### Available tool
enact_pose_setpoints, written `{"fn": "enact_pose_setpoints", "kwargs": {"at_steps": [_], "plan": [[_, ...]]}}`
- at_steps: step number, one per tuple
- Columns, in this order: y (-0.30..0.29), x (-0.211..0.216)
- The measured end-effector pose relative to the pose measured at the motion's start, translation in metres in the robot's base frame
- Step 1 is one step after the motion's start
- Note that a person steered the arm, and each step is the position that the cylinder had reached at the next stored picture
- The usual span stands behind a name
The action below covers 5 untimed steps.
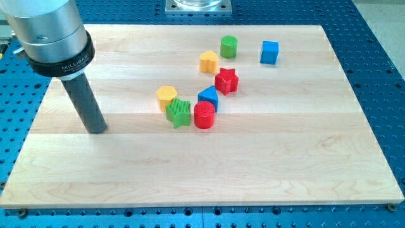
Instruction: Touch the left side of triangle
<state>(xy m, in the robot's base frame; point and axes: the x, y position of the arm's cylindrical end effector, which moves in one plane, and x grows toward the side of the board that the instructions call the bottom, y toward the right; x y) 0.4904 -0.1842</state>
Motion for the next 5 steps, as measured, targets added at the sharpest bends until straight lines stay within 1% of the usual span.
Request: {"fn": "enact_pose_setpoints", "kwargs": {"at_steps": [1, 2, 3, 4, 5], "plan": [[-0.003, 0.0], [-0.036, -0.05], [0.012, -0.113], [0.098, -0.111], [0.148, -0.104]]}}
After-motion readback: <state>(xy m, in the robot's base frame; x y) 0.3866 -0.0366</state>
